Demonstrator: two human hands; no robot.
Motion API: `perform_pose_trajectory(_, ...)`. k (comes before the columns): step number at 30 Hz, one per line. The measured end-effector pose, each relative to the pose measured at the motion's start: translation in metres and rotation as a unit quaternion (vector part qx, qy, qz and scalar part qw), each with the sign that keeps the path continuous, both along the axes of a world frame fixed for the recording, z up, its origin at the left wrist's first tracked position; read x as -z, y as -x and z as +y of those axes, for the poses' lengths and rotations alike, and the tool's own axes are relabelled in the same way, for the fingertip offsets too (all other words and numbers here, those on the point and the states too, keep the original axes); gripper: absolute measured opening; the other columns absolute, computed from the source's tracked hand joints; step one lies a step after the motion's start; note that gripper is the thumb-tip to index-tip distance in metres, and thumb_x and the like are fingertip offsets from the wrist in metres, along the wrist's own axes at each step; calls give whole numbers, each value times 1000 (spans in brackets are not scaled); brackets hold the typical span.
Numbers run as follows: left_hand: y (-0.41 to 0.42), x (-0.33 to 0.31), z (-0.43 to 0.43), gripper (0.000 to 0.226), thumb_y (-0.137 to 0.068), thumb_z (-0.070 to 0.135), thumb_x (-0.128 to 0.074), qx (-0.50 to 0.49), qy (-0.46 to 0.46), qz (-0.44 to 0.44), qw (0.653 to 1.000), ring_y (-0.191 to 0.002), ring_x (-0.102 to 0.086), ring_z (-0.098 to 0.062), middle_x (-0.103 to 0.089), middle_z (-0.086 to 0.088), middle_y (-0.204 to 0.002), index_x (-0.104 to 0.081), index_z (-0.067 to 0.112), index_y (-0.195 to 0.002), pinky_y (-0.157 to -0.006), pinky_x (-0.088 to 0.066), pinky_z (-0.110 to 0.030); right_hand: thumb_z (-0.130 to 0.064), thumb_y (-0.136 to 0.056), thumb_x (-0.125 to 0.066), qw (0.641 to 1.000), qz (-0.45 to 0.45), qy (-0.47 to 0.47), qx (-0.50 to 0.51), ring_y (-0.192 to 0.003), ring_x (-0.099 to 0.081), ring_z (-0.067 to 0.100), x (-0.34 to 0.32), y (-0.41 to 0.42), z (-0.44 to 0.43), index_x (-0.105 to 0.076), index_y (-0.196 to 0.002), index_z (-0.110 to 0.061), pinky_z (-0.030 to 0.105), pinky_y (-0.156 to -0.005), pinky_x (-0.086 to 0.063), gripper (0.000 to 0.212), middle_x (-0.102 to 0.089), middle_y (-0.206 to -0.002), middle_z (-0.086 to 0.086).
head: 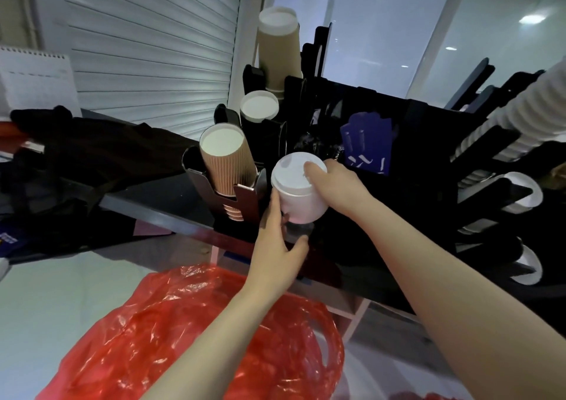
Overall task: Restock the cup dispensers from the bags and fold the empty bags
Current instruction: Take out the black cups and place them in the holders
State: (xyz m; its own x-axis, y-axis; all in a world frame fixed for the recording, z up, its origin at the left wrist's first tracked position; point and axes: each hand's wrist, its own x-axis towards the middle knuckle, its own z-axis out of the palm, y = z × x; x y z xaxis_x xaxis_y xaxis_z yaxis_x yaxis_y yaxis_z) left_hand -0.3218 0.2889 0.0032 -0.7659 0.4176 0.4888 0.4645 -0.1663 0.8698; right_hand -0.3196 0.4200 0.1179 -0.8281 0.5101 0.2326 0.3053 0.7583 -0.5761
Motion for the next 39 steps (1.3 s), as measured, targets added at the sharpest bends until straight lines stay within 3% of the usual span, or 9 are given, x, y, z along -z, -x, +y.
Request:
perform_pose_trajectory(5,1,2,6,92,-84,2,-59,-1,-31,-32,999,-113,-48,9,-33,2,-140,-6,39,-150,-91,-41,-9,-53,-85,-40,1000,9,-11,15,-95,-57,28,4,-1,-2,-54,-114,-12,36,-79,-47,52,-60,-107,9)
perform_pose_trajectory(8,-1,2,8,96,-84,-1,-60,9,-43,-46,998,-122,-41,9,-27,3,-143,-3,40,-149,-103,-40,-19,-56,-84,-38,999,13,-24,25,-98,-55,29,6,-2,-3,-53,-113,-13,38,-84,-45,54,-60,-108,9)
perform_pose_trajectory(12,0,-2,11,97,-82,-1,-60,16,-49,-34,998,-120,-41,12,-26,5,-145,-5,44,-148,-99,-40,-13,-62,-78,-29,997,-3,-45,68,-113,-43,31,12,-1,3,-48,-117,-20,41,-89,-26,61,-55,-114,8)
perform_pose_trajectory(17,1,-1,8,91,-81,10,-61,-7,4,10,1000,-134,-36,-9,-31,10,-148,-8,43,-149,-110,-36,-42,-64,-81,-28,998,-10,-13,58,-106,-36,28,21,-6,16,-45,-111,-20,39,-85,-19,55,-45,-109,7)
perform_pose_trajectory(22,1,0,7,93,-79,21,-57,-35,71,73,994,-139,-30,-12,-24,9,-155,2,44,-148,-109,-36,-43,-62,-80,-25,998,-3,-19,56,-105,-41,27,26,-4,22,-49,-105,-18,41,-89,-22,56,-52,-110,8)
perform_pose_trajectory(27,-1,2,10,97,-80,23,-58,-32,102,89,990,-142,-11,-2,-4,15,-158,9,40,-148,-111,-30,-33,-55,-90,-30,997,25,-38,56,-104,-43,25,33,-4,28,-49,-89,-21,42,-95,-23,38,-53,-97,3)
perform_pose_trajectory(33,-3,11,15,103,-83,23,-60,-30,138,76,987,-113,7,27,5,14,-159,19,39,-146,-101,-22,-24,-52,-92,-25,989,-22,-135,48,-117,-38,24,37,-1,28,-49,-101,-17,51,-110,-4,43,-54,-100,5)
perform_pose_trajectory(36,-2,9,15,101,-84,23,-59,-39,139,74,987,-121,2,20,5,11,-159,19,39,-146,-101,-20,-22,-52,-92,-22,984,-51,-166,46,-121,-39,26,34,2,32,-52,-104,-15,55,-110,3,49,-57,-106,8)
perform_pose_trajectory(39,-3,9,15,100,-86,27,-57,-45,181,91,978,-140,-19,-14,15,9,-159,23,36,-145,-97,-30,-25,-51,-91,-21,980,-60,-186,37,-123,-38,24,35,3,34,-59,-100,-18,56,-109,-1,52,-59,-106,3)
